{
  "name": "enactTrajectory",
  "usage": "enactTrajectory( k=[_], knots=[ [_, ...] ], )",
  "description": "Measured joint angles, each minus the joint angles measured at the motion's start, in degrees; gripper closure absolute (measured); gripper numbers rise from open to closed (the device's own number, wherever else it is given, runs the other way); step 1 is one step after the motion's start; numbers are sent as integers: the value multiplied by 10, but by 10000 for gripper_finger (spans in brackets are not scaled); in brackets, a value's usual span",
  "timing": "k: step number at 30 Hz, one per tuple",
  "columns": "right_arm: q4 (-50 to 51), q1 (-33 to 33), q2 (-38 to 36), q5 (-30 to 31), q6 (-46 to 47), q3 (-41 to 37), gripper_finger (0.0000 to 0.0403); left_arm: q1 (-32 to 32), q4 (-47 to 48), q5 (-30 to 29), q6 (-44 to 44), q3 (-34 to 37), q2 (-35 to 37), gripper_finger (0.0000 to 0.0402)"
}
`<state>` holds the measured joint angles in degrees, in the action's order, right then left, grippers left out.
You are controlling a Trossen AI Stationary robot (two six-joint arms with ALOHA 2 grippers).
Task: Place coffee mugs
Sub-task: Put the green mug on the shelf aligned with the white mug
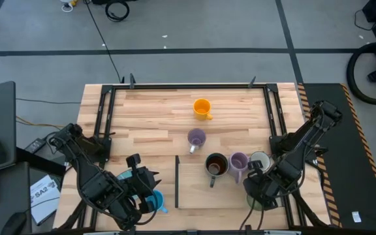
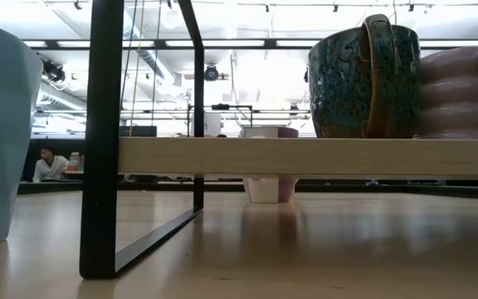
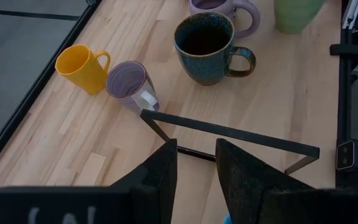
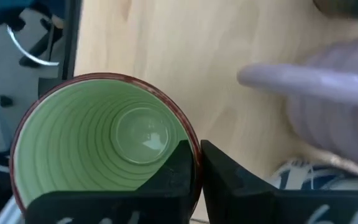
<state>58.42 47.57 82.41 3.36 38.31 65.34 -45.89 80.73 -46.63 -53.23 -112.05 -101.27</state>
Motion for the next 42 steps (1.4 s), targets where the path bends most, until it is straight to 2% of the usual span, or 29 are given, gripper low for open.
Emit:
enactTrajectory(
  k=[4,13,22,36,42],
  knots=[
    [11,0,0,0,69,0,366,0,0,0,0,0,0,285],
    [18,0,0,0,146,0,380,0,0,0,0,0,0,285],
    [25,0,-1,7,147,0,381,0,0,0,0,0,0,285],
    [68,0,-2,60,144,1,376,0,0,0,0,0,0,285],
    [71,0,-2,45,122,1,364,0,0,0,0,0,0,285]
  ],
)
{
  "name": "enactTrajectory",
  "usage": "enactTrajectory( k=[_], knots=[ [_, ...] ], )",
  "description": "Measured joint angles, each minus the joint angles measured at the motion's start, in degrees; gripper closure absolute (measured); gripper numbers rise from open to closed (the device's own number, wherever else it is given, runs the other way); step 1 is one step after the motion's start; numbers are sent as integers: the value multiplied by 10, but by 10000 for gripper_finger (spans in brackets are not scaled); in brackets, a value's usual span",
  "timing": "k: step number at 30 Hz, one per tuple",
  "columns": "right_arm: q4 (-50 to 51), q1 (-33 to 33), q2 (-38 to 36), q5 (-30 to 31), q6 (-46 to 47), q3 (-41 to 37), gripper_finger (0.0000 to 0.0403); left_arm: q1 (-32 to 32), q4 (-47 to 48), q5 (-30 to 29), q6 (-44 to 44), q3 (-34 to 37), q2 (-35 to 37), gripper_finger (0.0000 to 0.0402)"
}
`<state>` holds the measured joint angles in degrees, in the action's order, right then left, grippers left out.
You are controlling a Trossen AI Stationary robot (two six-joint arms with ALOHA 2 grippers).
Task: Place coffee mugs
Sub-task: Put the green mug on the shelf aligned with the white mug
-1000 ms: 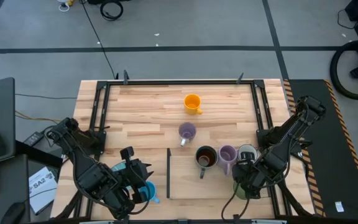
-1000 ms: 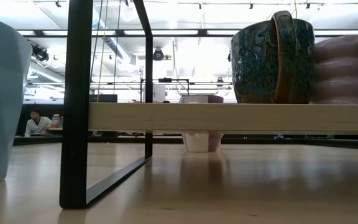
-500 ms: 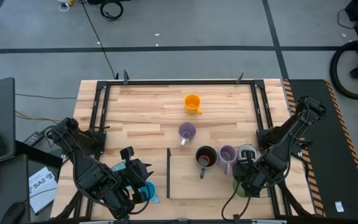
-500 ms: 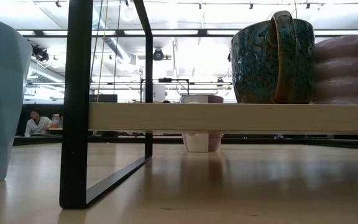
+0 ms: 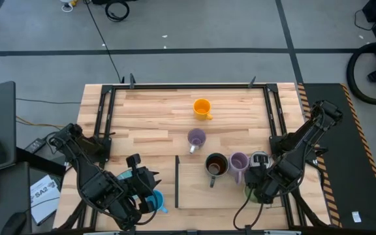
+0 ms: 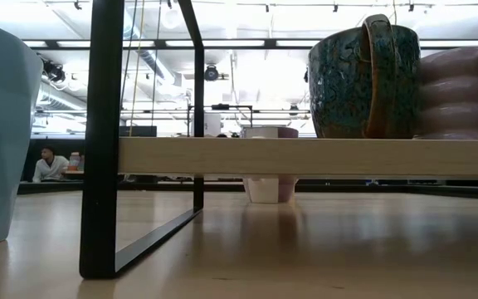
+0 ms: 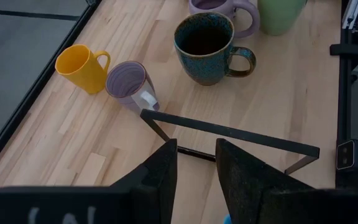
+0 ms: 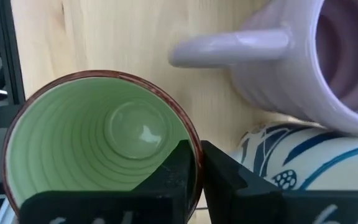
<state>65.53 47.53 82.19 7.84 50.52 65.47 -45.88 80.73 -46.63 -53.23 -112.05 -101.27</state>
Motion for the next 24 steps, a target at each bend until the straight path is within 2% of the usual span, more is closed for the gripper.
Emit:
enactTrajectory(
  k=[18,24],
  knots=[
    [15,0,2,-17,-1,-1,281,0,0,0,0,0,0,285],
    [14,0,2,-18,-1,-1,274,0,0,0,0,0,0,285]
  ],
)
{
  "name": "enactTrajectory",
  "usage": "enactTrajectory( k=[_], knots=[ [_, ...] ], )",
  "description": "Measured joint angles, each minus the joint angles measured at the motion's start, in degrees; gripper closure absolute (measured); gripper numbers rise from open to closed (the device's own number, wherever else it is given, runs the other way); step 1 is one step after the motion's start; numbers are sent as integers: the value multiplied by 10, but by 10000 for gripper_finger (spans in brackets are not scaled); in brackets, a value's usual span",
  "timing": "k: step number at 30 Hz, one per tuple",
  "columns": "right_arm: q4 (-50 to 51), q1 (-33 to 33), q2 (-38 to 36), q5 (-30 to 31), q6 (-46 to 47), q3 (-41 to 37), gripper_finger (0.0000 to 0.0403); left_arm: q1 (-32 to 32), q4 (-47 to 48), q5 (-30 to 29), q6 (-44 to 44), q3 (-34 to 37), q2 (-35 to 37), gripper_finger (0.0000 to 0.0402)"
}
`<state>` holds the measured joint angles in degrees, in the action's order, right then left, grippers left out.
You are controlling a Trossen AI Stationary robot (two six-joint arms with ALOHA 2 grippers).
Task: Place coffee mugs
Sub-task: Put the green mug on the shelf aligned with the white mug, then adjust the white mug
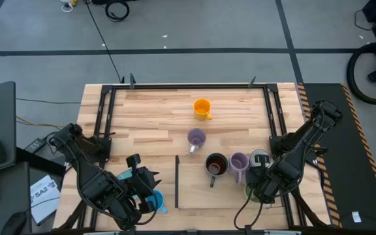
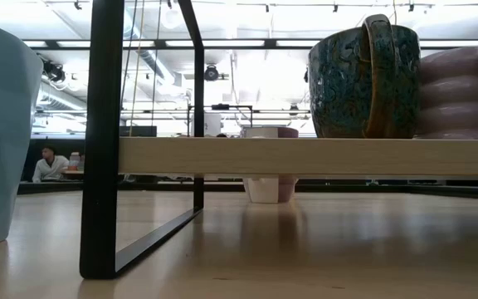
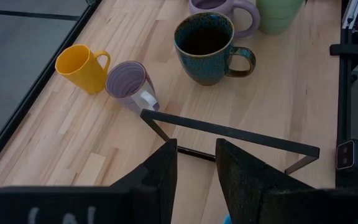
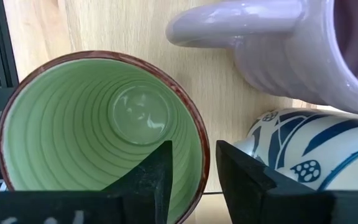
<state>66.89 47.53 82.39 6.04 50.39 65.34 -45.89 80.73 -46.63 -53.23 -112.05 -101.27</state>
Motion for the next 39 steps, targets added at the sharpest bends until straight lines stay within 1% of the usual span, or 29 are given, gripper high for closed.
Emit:
enactTrajectory(
  k=[9,12,20,27,36,39],
  knots=[
    [-16,0,0,-13,-14,1,277,0,-1,0,0,0,0,285],
    [-11,0,0,-13,-14,12,277,0,-2,0,0,0,0,285],
    [37,0,0,-12,-15,52,277,0,-4,0,0,0,0,285],
    [90,-1,-4,4,3,59,276,0,-4,0,0,0,0,285],
    [105,-15,-38,6,5,59,277,0,-4,0,0,0,0,285],
    [113,-19,-56,24,5,60,277,0,-4,0,0,0,0,285]
  ],
)
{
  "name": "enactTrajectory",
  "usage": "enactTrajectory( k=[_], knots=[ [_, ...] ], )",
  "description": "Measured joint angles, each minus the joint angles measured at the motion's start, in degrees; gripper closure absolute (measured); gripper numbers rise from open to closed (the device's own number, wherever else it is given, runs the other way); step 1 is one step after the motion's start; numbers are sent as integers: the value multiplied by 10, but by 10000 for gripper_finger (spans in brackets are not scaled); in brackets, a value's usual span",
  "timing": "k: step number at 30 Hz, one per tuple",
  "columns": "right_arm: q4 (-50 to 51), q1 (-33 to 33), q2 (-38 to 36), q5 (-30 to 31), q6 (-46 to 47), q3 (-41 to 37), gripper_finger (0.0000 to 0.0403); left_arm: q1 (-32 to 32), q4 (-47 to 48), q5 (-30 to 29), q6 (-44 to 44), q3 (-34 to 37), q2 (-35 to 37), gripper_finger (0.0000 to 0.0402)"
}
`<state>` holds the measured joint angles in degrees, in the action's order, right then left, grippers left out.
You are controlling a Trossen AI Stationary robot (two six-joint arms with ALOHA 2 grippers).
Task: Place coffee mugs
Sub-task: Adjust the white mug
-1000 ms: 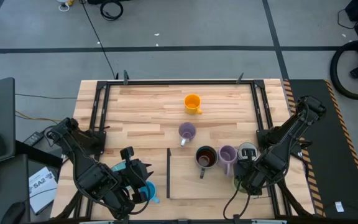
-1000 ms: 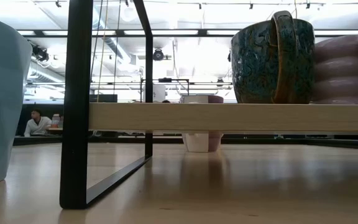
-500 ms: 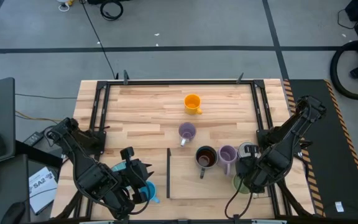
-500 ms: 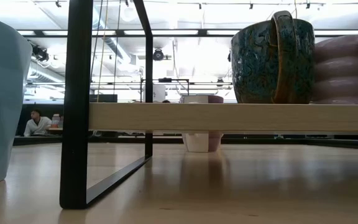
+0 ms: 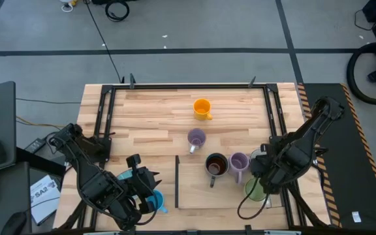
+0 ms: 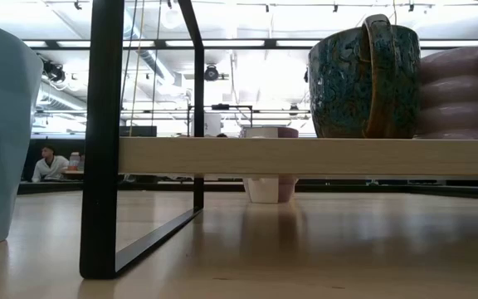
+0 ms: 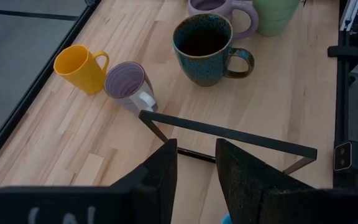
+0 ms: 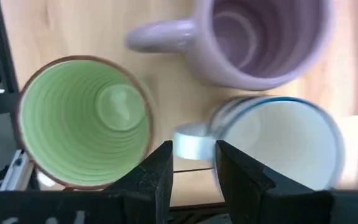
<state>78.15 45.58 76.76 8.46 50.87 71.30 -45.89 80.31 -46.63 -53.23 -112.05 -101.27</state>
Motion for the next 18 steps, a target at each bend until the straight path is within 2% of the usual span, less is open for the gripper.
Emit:
enactTrajectory(
  k=[9,18],
  knots=[
    [77,-19,-42,82,-2,0,277,0,0,0,0,0,0,285],
    [69,-29,-21,81,-33,-28,277,0,0,0,0,0,0,285]
  ],
)
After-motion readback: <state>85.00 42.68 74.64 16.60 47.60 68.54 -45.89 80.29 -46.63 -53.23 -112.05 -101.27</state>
